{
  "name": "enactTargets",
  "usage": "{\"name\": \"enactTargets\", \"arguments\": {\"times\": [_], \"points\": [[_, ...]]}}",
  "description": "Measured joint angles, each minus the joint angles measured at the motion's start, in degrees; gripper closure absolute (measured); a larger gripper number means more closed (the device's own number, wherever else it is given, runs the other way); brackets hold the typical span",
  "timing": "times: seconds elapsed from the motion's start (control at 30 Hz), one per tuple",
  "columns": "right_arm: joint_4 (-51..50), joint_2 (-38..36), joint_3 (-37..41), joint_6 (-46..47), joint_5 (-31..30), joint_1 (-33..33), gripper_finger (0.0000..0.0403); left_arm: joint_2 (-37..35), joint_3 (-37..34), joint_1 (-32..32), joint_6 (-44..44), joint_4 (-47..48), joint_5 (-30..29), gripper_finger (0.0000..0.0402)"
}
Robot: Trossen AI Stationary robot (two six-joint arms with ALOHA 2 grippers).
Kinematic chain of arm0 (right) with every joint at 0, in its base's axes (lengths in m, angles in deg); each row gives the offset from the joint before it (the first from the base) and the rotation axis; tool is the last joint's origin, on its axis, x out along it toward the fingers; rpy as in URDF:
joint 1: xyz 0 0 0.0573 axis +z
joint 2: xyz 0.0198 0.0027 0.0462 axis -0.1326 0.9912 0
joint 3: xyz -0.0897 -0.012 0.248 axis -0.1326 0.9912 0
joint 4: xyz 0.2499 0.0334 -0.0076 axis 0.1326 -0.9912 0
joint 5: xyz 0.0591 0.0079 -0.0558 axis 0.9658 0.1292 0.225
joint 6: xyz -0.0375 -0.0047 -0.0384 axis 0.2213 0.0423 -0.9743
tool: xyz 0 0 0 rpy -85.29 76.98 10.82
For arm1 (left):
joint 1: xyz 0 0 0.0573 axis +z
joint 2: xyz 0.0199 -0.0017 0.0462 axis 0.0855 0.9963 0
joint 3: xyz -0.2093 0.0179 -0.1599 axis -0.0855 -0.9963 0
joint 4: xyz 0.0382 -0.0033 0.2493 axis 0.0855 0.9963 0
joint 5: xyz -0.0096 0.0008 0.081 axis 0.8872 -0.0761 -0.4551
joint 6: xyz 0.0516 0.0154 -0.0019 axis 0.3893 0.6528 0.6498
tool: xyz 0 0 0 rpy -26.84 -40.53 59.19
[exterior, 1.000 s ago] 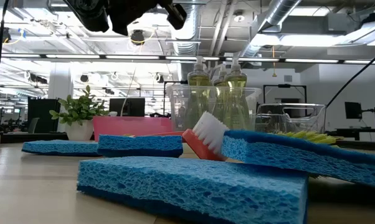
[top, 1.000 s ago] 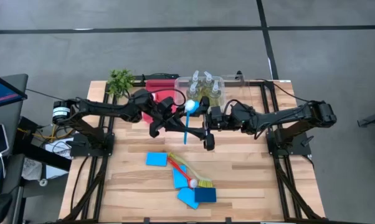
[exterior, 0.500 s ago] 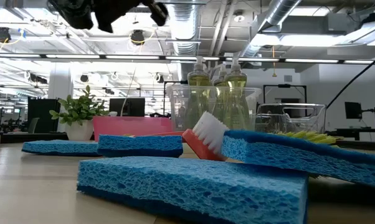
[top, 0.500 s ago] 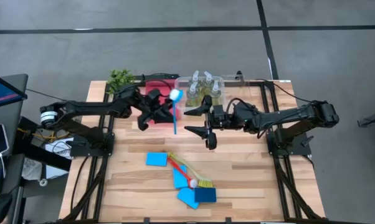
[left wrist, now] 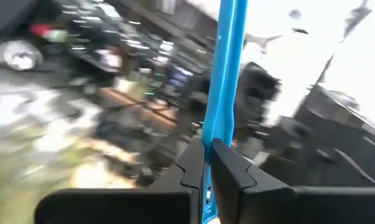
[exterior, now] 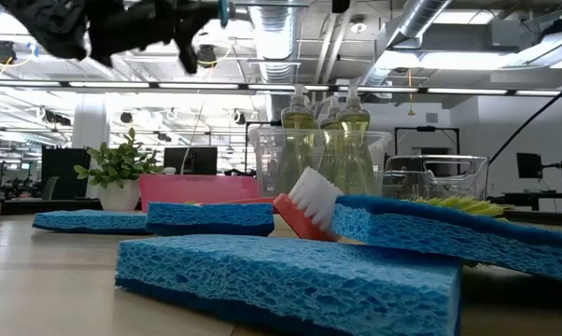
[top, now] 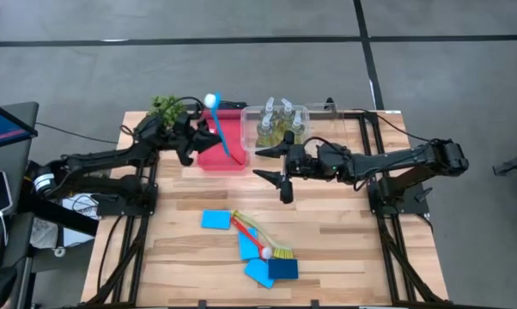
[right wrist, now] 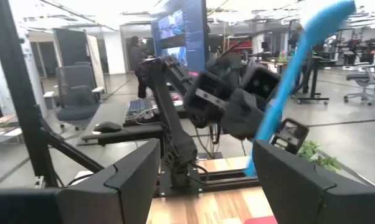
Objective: Pick & Place Kitchen Sink Supplies
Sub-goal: Put the blue toilet brush into the red bin
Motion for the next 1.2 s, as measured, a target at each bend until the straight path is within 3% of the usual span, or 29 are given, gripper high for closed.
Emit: {"name": "enactTargets", "arguments": {"times": [0.37, 0.87, 1.2], "points": [[-2.6, 0.0, 0.0, -1.4, -0.5, -0.1, 0.0154, -0.4, -10.0, 3.3, -0.4, 10.1, -18.2, 0.0383], [-5.7, 0.0, 0.0, -1.4, -1.4, -1.5, 0.0154, -0.3, -13.5, 3.1, -1.7, 10.7, -20.6, 0.0381], [-6.0, 0.0, 0.0, -1.1, -1.4, -1.5, 0.0154, -0.3, -13.5, 3.1, -2.5, 10.8, -22.1, 0.0316]]}}
